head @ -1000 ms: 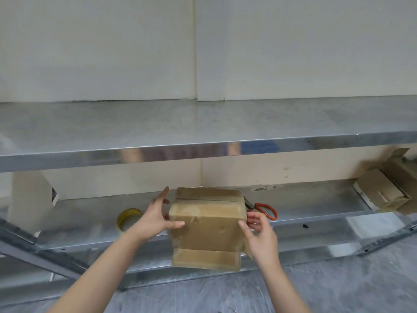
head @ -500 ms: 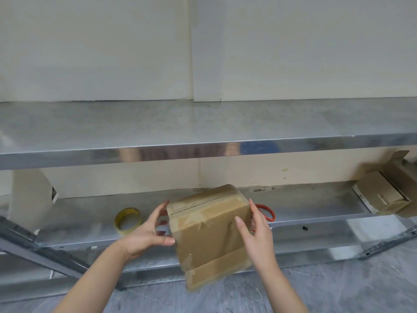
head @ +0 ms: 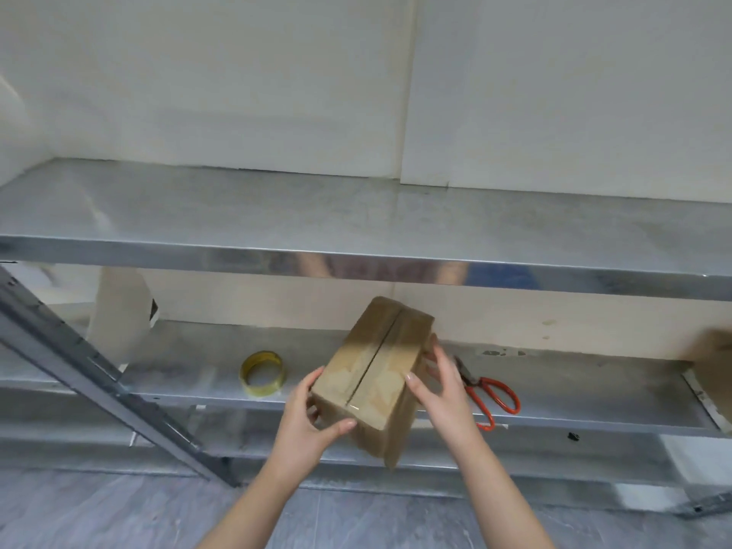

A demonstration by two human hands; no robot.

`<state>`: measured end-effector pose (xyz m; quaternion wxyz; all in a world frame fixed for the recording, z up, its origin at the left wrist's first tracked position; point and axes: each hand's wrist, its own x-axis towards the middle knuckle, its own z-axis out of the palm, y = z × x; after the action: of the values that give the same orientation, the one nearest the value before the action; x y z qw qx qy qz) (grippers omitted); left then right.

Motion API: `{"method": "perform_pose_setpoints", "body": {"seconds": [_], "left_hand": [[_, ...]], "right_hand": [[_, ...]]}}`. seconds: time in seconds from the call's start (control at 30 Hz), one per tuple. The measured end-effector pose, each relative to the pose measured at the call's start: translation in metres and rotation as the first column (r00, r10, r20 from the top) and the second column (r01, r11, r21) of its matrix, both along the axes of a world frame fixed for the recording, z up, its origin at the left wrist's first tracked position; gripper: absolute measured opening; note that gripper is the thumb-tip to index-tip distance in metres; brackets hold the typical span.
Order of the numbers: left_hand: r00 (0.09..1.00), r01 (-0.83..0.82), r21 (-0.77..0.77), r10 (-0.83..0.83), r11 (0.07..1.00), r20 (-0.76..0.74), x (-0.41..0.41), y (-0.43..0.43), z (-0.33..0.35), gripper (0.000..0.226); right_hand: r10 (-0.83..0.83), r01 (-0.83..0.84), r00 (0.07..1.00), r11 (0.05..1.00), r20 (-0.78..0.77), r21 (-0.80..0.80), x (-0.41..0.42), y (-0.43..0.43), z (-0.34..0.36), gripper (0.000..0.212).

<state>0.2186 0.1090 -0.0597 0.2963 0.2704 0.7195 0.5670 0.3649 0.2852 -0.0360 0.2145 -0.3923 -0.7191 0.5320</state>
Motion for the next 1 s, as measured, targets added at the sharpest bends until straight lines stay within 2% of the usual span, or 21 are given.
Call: {"method": "perform_pose_setpoints", "body": {"seconds": [0.1,0.17,0.3,0.4,0.47,0.53,0.63,0.7,0.8,0.9,1.0], "left_hand": [[0.995,-0.026,-0.059,0.019,0.998,-0.102,0.008,0.003,-0.002,0.093],[0.988,-0.012,-0.063,0.002,0.998,-0.153,0.015,0.006,-0.002,0.098],[0.979,0.031,-0.046,-0.040,0.998,-0.202,0.022,0.017,-0.002,0.101],[0.968,0.131,-0.093,-0.147,0.987,-0.205,0.017,0.021,0.000,0.099],[0.964,0.171,-0.110,-0.189,0.979,-0.184,0.015,0.027,0.002,0.090],[0.963,0.136,-0.107,-0.156,0.985,-0.220,0.015,0.035,0.002,0.084],[0.943,0.119,-0.141,-0.156,0.983,-0.294,0.019,0.048,-0.003,0.079],[0.932,0.168,-0.167,-0.212,0.972,-0.295,0.021,0.054,-0.009,0.082],[0.948,0.205,-0.167,-0.238,0.965,-0.213,0.020,0.056,-0.014,0.093],[0.956,0.214,-0.167,-0.242,0.962,-0.167,0.014,0.057,-0.018,0.096],[0.965,0.197,-0.135,-0.216,0.971,-0.148,0.007,0.057,-0.020,0.088]], "right_hand": [[-0.053,0.052,0.998,0.998,-0.044,-0.024,-0.002,-0.010,-0.007,0.053],[-0.033,0.023,0.994,0.995,-0.099,-0.101,0.004,-0.016,-0.011,0.055],[0.237,-0.265,0.957,0.949,-0.169,-0.169,0.023,-0.021,-0.021,0.107],[0.256,-0.261,0.964,0.962,-0.070,-0.081,0.028,-0.013,-0.021,0.126],[0.224,-0.230,0.971,0.971,-0.078,-0.072,0.030,-0.004,-0.020,0.124],[0.210,-0.217,0.973,0.974,-0.098,-0.070,0.028,0.002,-0.020,0.116],[0.203,-0.201,0.979,0.977,-0.019,0.069,0.016,0.000,-0.022,0.107],[0.161,-0.170,0.985,0.964,0.062,0.206,0.010,0.000,-0.026,0.099],[0.120,-0.139,0.988,0.960,0.093,0.243,0.010,0.008,-0.035,0.089],[0.168,-0.191,0.979,0.953,0.114,0.235,0.015,0.014,-0.046,0.096],[0.103,-0.125,0.989,0.966,0.103,0.225,0.016,0.014,-0.052,0.105]]}}
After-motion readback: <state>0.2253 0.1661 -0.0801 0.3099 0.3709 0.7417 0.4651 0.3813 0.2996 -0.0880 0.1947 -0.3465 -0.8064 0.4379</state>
